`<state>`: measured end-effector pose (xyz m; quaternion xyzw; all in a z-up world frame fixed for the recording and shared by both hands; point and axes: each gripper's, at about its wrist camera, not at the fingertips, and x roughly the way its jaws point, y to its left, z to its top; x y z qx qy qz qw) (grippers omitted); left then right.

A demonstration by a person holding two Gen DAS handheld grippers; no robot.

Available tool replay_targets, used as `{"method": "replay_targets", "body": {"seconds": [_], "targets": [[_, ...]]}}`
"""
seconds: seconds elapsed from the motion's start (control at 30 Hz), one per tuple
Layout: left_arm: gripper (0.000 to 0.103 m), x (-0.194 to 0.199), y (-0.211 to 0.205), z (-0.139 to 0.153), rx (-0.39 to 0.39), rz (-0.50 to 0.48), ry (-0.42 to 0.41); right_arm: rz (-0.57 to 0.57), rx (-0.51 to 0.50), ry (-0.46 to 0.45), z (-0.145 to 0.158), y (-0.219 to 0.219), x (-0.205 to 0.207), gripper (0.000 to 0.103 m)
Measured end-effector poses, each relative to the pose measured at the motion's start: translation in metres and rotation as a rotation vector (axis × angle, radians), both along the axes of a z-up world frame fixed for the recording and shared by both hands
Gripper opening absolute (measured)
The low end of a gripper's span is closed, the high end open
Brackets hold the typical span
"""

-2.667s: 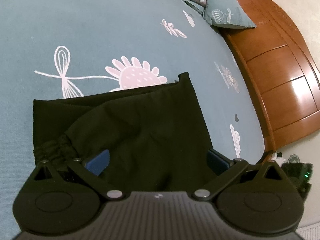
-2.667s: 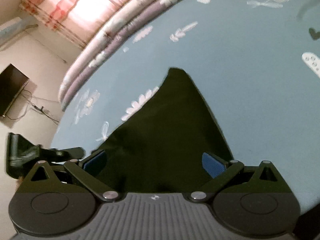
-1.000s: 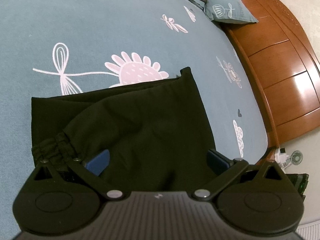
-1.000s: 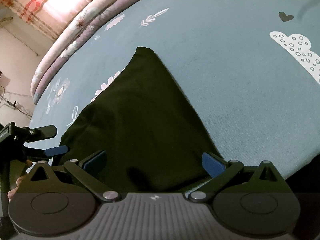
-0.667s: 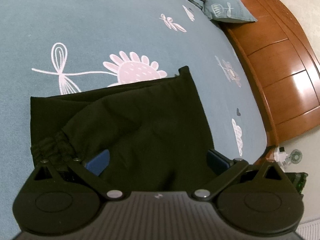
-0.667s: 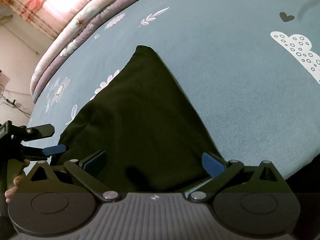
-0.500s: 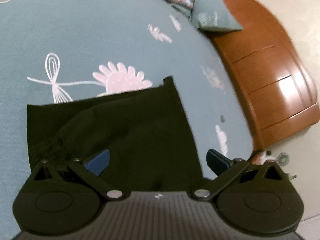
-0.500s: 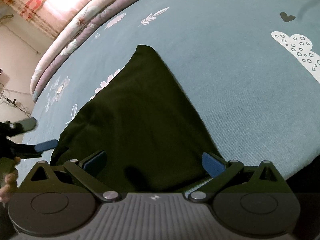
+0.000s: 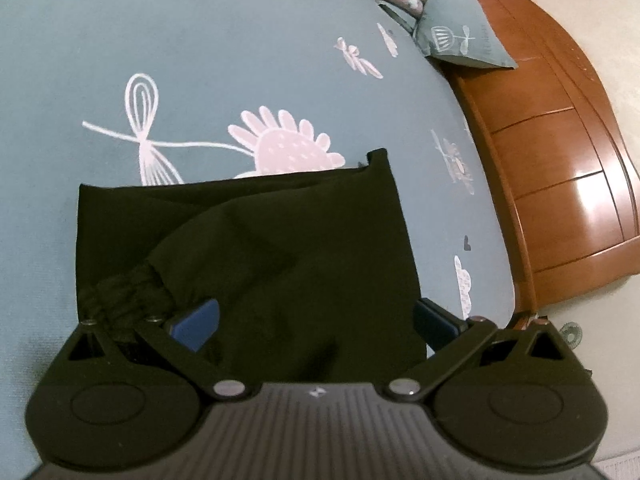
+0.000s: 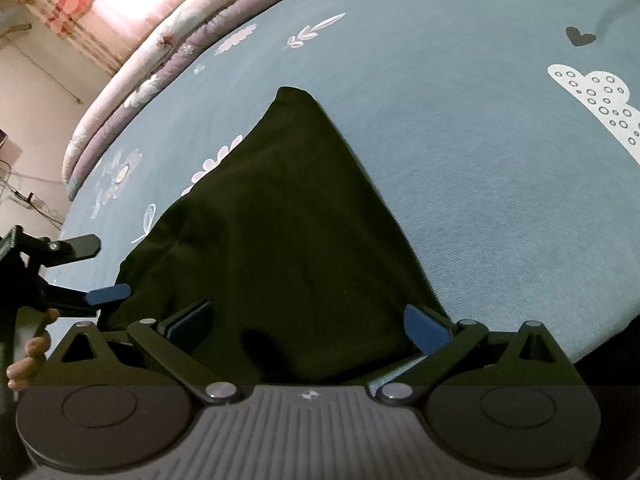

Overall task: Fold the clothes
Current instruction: 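Slide the left gripper under the folded pants edge and close it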

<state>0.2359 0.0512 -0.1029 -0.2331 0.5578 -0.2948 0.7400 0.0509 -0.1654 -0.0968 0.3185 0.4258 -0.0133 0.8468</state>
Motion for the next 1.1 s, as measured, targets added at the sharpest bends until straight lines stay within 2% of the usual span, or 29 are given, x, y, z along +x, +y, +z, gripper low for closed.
{"method": "replay_targets", "body": {"seconds": [0.13, 0.2, 0.33, 0.43, 0.53, 0.63, 0.77, 0.93, 1.0, 1.1], "targets": [[0.102, 0.001, 0.003, -0.007, -0.020, 0.015, 0.013, -0.004, 0.017, -0.001, 0.000, -0.002, -0.001, 0.103], [0.102, -0.001, 0.000, -0.007, -0.007, 0.021, 0.007, 0.001, 0.022, -0.003, -0.001, -0.002, -0.001, 0.103], [0.102, -0.008, -0.011, -0.005, 0.059, -0.006, -0.043, 0.006, 0.073, -0.024, -0.004, -0.010, -0.003, 0.103], [0.102, -0.012, -0.010, -0.008, 0.055, 0.016, -0.063, 0.002, 0.131, -0.041, -0.007, -0.018, -0.005, 0.103], [0.102, -0.021, -0.012, -0.008, 0.066, -0.002, -0.123, 0.000, 0.183, -0.059, -0.010, -0.025, -0.007, 0.103], [0.102, -0.033, -0.026, -0.004, 0.159, -0.039, -0.196, 0.009, 0.215, -0.075, -0.013, -0.029, -0.007, 0.103], [0.102, -0.042, -0.049, 0.001, 0.296, -0.039, -0.247, 0.023, 0.227, -0.087, -0.015, -0.031, -0.007, 0.103], [0.102, -0.051, -0.054, 0.000, 0.322, 0.056, -0.279, 0.045, 0.223, -0.098, -0.015, -0.030, -0.007, 0.103], [0.102, -0.051, -0.057, 0.002, 0.348, 0.037, -0.278, 0.053, 0.219, -0.104, -0.015, -0.029, -0.007, 0.103], [0.102, -0.048, -0.062, 0.016, 0.393, 0.026, -0.226, 0.077, 0.202, -0.122, -0.016, -0.027, -0.009, 0.103]]}}
